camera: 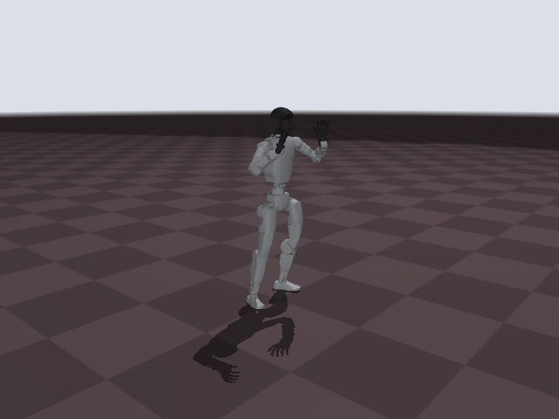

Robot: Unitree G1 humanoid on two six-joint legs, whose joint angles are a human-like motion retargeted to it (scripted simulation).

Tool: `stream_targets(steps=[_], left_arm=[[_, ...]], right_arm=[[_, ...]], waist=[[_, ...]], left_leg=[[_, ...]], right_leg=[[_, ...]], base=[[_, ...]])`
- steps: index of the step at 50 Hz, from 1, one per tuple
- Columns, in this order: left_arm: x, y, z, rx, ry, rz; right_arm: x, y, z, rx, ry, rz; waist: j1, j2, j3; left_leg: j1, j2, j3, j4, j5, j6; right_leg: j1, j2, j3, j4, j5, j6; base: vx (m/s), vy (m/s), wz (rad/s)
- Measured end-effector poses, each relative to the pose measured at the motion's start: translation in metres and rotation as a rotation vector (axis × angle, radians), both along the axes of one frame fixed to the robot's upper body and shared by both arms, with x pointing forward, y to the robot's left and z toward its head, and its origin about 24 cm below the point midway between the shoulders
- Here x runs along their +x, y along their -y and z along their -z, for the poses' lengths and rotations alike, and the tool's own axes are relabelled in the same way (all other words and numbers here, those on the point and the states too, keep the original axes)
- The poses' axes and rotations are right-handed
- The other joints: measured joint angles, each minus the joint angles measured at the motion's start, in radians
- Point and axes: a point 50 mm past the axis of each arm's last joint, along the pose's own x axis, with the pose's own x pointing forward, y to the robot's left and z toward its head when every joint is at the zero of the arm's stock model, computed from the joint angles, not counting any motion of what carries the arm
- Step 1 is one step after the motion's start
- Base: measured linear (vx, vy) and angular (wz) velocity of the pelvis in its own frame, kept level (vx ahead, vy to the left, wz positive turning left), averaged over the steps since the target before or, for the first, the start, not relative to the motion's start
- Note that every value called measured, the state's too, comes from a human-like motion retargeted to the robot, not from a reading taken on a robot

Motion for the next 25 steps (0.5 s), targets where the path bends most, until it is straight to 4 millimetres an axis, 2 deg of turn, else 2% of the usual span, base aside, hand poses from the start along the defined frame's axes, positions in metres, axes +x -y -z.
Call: stream_targets(steps=[8, 25], left_arm=[[0.008, 0.0, 0.018, -0.021, -0.055, -0.001], [0.009, 0.0, 0.017, -0.058, -0.037, 0.0]], right_arm=[[0.012, 0.002, 0.013, 0.072, -0.061, 0.0], [0.009, 0.002, 0.014, 0.075, 0.02, 0.016]], waist=[[0.001, 0.003, -0.015], [0.017, 0.0, -0.024]], left_leg=[[-0.003, -0.001, 0.0, -0.002, 0.001, 0.007], [-0.006, -0.006, -0.005, -0.005, 0.002, 0.007]], right_leg=[[-0.004, 0.0, 0.002, 0.001, 0.001, -0.004], [-0.006, -0.004, -0.001, -0.002, 0.002, -0.003]], base=[[0.0, 0.0, 0.0], [0.0, 0.0, 0.0]])
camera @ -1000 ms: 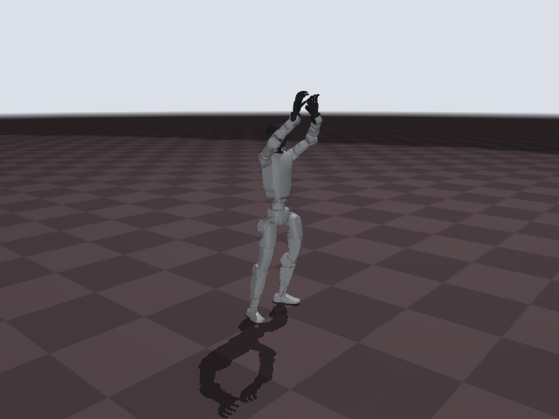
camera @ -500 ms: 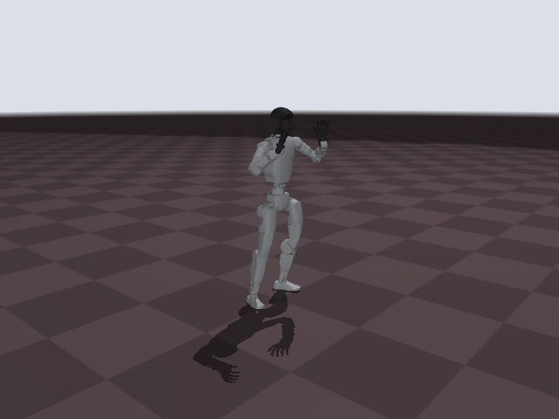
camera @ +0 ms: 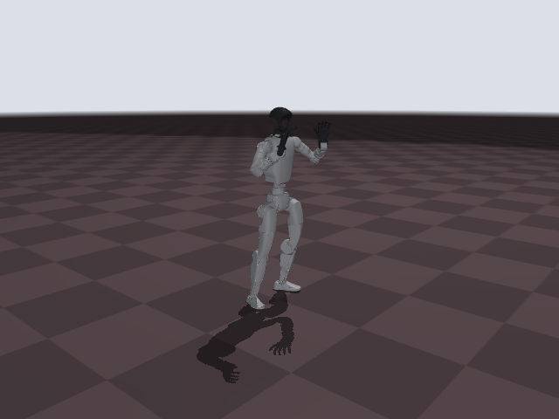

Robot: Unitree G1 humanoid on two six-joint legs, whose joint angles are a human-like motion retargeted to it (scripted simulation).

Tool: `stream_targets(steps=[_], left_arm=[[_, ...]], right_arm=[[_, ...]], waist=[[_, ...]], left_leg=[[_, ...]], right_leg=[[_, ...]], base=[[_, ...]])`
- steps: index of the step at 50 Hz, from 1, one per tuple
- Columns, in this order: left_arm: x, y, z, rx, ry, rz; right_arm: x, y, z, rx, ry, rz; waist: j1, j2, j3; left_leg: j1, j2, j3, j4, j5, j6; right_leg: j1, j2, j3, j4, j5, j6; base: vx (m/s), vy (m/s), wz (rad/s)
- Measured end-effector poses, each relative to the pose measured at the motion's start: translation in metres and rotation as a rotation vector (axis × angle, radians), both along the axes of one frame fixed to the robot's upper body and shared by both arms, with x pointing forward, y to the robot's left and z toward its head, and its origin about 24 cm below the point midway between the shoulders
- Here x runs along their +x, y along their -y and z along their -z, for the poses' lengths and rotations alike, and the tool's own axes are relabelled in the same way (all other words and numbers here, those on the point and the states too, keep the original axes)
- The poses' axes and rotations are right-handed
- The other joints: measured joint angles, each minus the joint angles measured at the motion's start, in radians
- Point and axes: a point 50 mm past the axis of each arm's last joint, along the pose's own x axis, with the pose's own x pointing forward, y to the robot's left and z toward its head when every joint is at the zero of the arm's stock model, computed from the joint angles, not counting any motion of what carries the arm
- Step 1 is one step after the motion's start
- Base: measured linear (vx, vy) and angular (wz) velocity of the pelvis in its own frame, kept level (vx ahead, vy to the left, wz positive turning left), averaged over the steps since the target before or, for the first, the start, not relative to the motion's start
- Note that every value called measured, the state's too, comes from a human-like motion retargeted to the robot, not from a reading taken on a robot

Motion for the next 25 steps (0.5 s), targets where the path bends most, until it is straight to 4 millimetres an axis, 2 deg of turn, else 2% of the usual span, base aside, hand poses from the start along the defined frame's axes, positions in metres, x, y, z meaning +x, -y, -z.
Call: stream_targets(steps=[11, 17, 20, 22, 23, 25], left_arm=[[-0.003, 0.004, 0.0, 0.008, 0.037, 0.003], [-0.007, 0.008, -0.007, 0.024, 0.079, 0.013], [-0.011, 0.016, -0.024, 0.062, 0.143, 0.034], [-0.013, 0.025, -0.045, 0.091, 0.231, 0.033], [-0.012, 0.029, -0.057, 0.102, 0.284, 0.022], [-0.002, 0.046, -0.095, 0.113, 0.409, -0.03]], right_arm=[[-0.003, 0.002, 0.009, 0.009, -0.021, 0.01], [-0.007, -0.001, 0.005, -0.001, 0.08, 0.026], [-0.01, -0.006, -0.005, -0.002, 0.173, -0.015], [-0.012, -0.012, -0.02, -0.023, 0.259, -0.046], [-0.011, -0.015, -0.03, -0.043, 0.309, -0.052], [-0.001, -0.023, -0.064, -0.095, 0.429, -0.026]], waist=[[0.006, -0.002, 0.007], [-0.001, 0.004, 0.007], [0.002, 0.005, -0.009], [0.007, 0.005, -0.032], [0.01, 0.005, -0.047], [0.018, 0.004, -0.067]], left_leg=[[-0.003, -0.003, 0.004, -0.001, 0.002, 0.0], [0.0, -0.002, 0.006, 0.001, -0.001, -0.005], [0.002, -0.001, 0.006, 0.001, -0.003, -0.008], [0.002, 0.0, 0.005, 0.001, -0.005, -0.01], [0.002, 0.0, 0.003, 0.001, -0.005, -0.01], [-0.001, 0.003, -0.001, 0.006, -0.009, -0.013]], right_leg=[[-0.005, -0.002, 0.005, -0.002, 0.003, 0.001], [-0.003, -0.002, 0.005, -0.001, 0.002, 0.001], [-0.001, -0.001, 0.004, -0.001, 0.0, 0.001], [0.002, -0.001, 0.001, -0.003, -0.002, 0.001], [0.004, 0.0, -0.001, -0.005, -0.002, 0.001], [0.007, 0.001, -0.006, -0.007, -0.002, 0.001]], base=[[0.0, 0.0, 0.0], [0.0, 0.0, 0.0], [0.0, 0.0, 0.0], [0.0, 0.0, 0.0], [0.0, 0.0, 0.0], [0.0, 0.0, 0.0]])
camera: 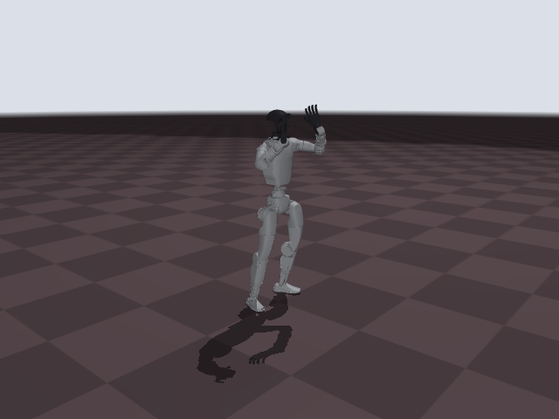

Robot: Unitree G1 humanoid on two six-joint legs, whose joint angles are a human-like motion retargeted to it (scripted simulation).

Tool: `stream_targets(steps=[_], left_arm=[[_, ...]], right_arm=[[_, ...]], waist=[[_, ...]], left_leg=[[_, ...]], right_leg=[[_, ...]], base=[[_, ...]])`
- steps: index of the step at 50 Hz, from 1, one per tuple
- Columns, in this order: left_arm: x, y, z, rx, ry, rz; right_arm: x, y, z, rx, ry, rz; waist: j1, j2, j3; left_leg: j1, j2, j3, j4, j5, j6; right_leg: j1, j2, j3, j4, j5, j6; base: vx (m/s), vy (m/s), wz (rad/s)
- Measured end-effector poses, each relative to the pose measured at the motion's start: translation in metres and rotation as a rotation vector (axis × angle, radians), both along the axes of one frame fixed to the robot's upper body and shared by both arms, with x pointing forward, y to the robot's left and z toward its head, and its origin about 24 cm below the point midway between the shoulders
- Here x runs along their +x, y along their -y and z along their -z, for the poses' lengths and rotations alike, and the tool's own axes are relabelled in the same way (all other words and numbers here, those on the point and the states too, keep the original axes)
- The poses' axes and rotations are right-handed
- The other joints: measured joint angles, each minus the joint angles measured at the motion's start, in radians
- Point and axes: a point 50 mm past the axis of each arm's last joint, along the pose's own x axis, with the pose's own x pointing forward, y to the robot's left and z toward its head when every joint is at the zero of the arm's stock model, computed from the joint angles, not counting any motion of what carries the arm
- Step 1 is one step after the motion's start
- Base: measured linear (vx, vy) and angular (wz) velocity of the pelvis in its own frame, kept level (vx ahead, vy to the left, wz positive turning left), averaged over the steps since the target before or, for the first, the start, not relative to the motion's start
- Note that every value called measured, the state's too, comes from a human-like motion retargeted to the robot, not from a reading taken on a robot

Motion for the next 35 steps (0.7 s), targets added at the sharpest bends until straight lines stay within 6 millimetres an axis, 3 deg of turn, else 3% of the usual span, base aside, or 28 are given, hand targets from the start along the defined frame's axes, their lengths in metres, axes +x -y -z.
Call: stream_targets(steps=[4, 6, 8, 11, 15, 17, 20, 27, 31, 35], left_arm=[[0.045, 0.048, -0.081, -0.019, 0.065, -0.234], [0.065, 0.059, -0.114, -0.065, -0.011, -0.424], [0.072, 0.06, -0.137, -0.148, -0.132, -0.558], [0.052, 0.064, -0.165, -0.329, -0.259, -0.443], [0.007, 0.081, -0.192, -0.435, -0.184, -0.108], [-0.002, 0.083, -0.197, -0.407, -0.133, -0.107], [0.0, 0.076, -0.199, -0.372, -0.119, -0.192], [0.018, 0.062, -0.188, -0.251, -0.195, -0.16], [0.017, 0.052, -0.167, -0.146, -0.189, -0.014], [0.014, 0.03, -0.127, -0.105, -0.127, 0.083]], right_arm=[[0.048, -0.023, -0.093, 0.027, 0.07, 0.136], [0.072, -0.033, -0.141, 0.115, -0.015, 0.209], [0.084, -0.033, -0.181, 0.243, -0.132, 0.275], [0.078, -0.02, -0.22, 0.432, -0.262, 0.325], [0.054, -0.017, -0.245, 0.51, -0.248, 0.317], [0.042, -0.026, -0.252, 0.478, -0.188, 0.296], [0.033, -0.038, -0.255, 0.414, -0.111, 0.283], [0.04, -0.045, -0.234, 0.249, -0.011, 0.294], [0.029, -0.05, -0.21, 0.119, 0.034, 0.169], [0.018, -0.042, -0.162, 0.04, 0.048, 0.024]], waist=[[-0.003, -0.019, -0.037], [-0.007, -0.018, -0.046], [-0.004, -0.015, -0.053], [0.008, -0.02, -0.056], [0.009, -0.035, -0.053], [0.006, -0.031, -0.05], [0.003, -0.021, -0.048], [0.008, -0.008, -0.048], [0.001, 0.0, -0.034], [-0.017, -0.006, -0.02]], left_leg=[[-0.004, 0.004, -0.004, 0.004, 0.005, -0.006], [-0.01, 0.005, -0.004, 0.003, 0.011, -0.003], [-0.017, 0.004, -0.003, 0.0, 0.019, 0.001], [-0.03, 0.001, -0.004, -0.005, 0.028, -0.002], [-0.041, -0.004, -0.013, -0.005, 0.029, -0.017], [-0.043, -0.005, -0.02, -0.001, 0.026, -0.022], [-0.043, -0.004, -0.027, 0.005, 0.021, -0.025], [-0.026, -0.001, -0.019, 0.004, 0.015, -0.018], [-0.019, 0.002, -0.02, 0.011, 0.011, -0.018], [-0.011, 0.002, -0.024, 0.014, 0.006, -0.006]], right_leg=[[0.004, 0.003, -0.01, -0.004, 0.006, 0.004], [0.001, 0.003, -0.015, -0.006, 0.013, 0.009], [-0.005, 0.002, -0.02, -0.008, 0.021, 0.018], [-0.015, -0.001, -0.029, -0.012, 0.03, 0.035], [-0.015, -0.006, -0.044, -0.02, 0.029, 0.047], [-0.009, -0.007, -0.051, -0.025, 0.024, 0.046], [-0.001, -0.007, -0.057, -0.026, 0.019, 0.04], [0.005, -0.004, -0.045, -0.017, 0.012, 0.029], [0.012, -0.002, -0.039, -0.014, 0.007, 0.014], [0.019, -0.002, -0.035, -0.008, 0.0, -0.002]], base=[[0.0, 0.0, 0.0], [0.0, 0.0, 0.0], [0.0, 0.0, 0.0], [0.0, 0.0, 0.0], [0.0, 0.0, 0.0], [0.0, 0.0, 0.0], [0.0, 0.0, 0.0], [0.0, 0.0, 0.0], [0.0, 0.0, 0.0], [0.0, 0.0, 0.0]])
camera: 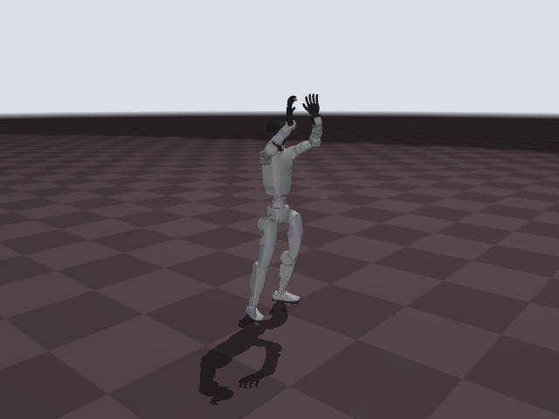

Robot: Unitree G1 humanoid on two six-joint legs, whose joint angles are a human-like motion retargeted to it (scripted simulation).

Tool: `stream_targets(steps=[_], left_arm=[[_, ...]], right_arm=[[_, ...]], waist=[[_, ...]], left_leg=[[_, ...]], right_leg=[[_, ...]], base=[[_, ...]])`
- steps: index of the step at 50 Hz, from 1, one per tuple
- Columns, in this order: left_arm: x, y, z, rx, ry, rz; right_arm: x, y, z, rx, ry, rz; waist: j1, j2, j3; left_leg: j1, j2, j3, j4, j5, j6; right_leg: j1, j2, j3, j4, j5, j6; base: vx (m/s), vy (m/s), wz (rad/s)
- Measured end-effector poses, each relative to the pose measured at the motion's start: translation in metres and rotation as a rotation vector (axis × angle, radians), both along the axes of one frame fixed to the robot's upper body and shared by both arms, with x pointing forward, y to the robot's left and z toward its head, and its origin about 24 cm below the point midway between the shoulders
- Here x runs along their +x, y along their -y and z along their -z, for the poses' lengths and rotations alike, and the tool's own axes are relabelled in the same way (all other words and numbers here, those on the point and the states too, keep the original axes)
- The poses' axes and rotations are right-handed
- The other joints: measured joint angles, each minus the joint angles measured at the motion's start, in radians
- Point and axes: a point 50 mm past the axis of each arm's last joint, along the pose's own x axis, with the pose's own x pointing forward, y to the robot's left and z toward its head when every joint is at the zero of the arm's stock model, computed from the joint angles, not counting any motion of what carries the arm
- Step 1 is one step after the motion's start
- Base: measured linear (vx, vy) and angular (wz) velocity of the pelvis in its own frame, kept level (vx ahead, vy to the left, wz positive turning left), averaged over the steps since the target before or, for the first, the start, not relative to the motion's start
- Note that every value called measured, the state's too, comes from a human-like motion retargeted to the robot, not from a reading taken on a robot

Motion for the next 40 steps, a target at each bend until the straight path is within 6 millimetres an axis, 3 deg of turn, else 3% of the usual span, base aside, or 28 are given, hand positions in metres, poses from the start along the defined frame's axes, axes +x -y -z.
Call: stream_targets(steps=[5, 10, 15, 19, 23, 30, 40], left_arm=[[0.005, -0.035, 0.066, -0.039, -0.056, 0.092], [0.005, -0.051, 0.135, -0.088, -0.136, 0.151], [0.001, -0.049, 0.187, -0.038, -0.225, 0.164], [0.0, -0.051, 0.213, -0.005, -0.258, 0.108], [-0.002, -0.059, 0.227, 0.006, -0.263, 0.046], [-0.001, -0.075, 0.239, 0.013, -0.312, -0.03], [-0.001, -0.082, 0.237, 0.015, -0.291, -0.071]], right_arm=[[-0.003, 0.029, 0.081, 0.039, -0.102, -0.137], [-0.006, 0.05, 0.146, 0.14, -0.177, -0.14], [0.001, 0.07, 0.195, 0.26, -0.207, 0.009], [0.009, 0.083, 0.225, 0.292, -0.294, 0.107], [0.01, 0.088, 0.242, 0.277, -0.351, 0.136], [0.003, 0.092, 0.251, 0.242, -0.4, 0.149], [0.001, 0.094, 0.254, 0.195, -0.432, 0.163]], waist=[[-0.018, -0.013, 0.022], [-0.019, -0.006, 0.046], [-0.009, -0.012, 0.06], [-0.005, -0.016, 0.067], [-0.007, -0.015, 0.072], [-0.003, -0.016, 0.075], [0.004, -0.013, 0.082]], left_leg=[[0.01, 0.001, -0.008, 0.004, -0.007, 0.013], [0.013, 0.003, -0.01, 0.002, -0.008, 0.015], [0.013, 0.001, -0.004, -0.007, -0.004, 0.02], [0.014, 0.0, -0.001, -0.011, -0.002, 0.021], [0.014, 0.0, 0.0, -0.01, -0.002, 0.018], [0.015, -0.004, 0.006, -0.013, -0.002, 0.014], [0.013, -0.008, 0.015, -0.02, 0.001, 0.016]], right_leg=[[0.008, 0.0, 0.002, 0.015, -0.013, -0.02], [0.005, 0.002, 0.005, 0.022, -0.016, -0.021], [0.0, 0.003, 0.009, 0.016, -0.014, -0.011], [-0.002, 0.003, 0.01, 0.016, -0.012, -0.006], [-0.003, 0.002, 0.01, 0.017, -0.011, -0.002], [-0.005, -0.001, 0.016, 0.014, -0.009, 0.002], [-0.014, -0.003, 0.025, 0.011, -0.003, 0.006]], base=[[0.0, 0.0, 0.0], [0.0, 0.0, 0.0], [0.0, 0.0, 0.0], [0.0, 0.0, 0.0], [0.0, 0.0, 0.0], [0.0, 0.0, 0.0], [0.0, 0.0, 0.0]])
